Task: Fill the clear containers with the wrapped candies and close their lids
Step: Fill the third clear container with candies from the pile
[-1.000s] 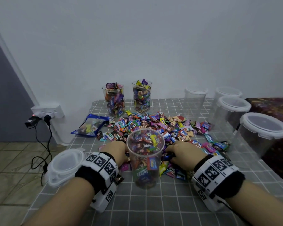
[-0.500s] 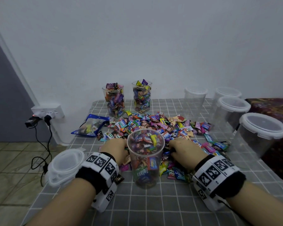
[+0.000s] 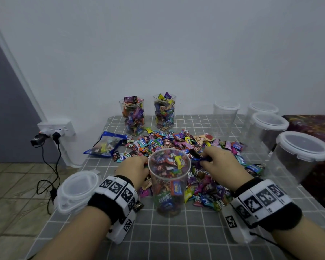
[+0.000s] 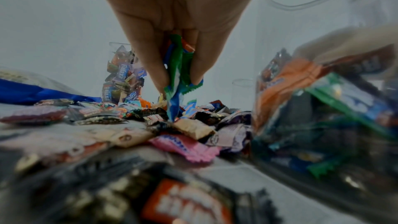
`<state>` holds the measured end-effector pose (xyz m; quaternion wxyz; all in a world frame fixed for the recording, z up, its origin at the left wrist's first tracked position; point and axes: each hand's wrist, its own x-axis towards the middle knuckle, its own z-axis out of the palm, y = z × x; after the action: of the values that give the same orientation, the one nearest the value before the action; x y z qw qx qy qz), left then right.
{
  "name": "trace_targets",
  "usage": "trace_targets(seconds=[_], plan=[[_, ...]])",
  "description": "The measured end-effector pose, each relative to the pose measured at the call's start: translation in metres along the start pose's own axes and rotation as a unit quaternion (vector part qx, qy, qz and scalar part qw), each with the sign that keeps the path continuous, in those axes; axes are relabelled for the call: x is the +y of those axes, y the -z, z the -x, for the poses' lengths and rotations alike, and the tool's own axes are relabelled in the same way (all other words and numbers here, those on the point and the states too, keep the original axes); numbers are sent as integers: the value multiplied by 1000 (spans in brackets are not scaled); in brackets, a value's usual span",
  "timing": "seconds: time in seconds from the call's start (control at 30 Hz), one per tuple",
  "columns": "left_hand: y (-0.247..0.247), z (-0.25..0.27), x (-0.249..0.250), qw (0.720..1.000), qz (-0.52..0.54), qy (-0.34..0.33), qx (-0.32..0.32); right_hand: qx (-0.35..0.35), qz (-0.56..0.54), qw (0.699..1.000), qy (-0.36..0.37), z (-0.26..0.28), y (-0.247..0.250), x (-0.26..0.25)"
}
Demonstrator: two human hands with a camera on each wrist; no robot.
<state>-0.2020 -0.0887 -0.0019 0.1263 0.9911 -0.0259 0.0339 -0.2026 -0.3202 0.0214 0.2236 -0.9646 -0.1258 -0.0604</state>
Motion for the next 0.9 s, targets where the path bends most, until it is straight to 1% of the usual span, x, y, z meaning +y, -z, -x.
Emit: trace_targets(seconds=[0.17, 0.27, 0.43, 0.57, 0.67, 0.77, 0.9], plan=[[-2, -1, -3, 1000, -14, -15, 15, 85, -96, 991, 42, 1, 22, -19], [-3, -3, -5, 999, -28, -26, 18, 108, -131, 982, 77, 4, 33, -36], [-3, -4, -5, 999, -36, -24, 20, 93, -128, 979, 129, 9, 36, -53], [-4, -3, -6, 999, -31, -25, 23, 79, -45, 977, 191, 11, 29, -60], [-4, -3, -6, 999, -11, -24, 30, 47, -17, 975, 215, 14, 20, -64], [-4, -2, -4, 999, -6, -20, 33, 30, -5, 972, 233, 14, 13, -66], [-3, -1, -4, 999, -9, -21, 31, 49, -1, 968, 244, 14, 8, -65]])
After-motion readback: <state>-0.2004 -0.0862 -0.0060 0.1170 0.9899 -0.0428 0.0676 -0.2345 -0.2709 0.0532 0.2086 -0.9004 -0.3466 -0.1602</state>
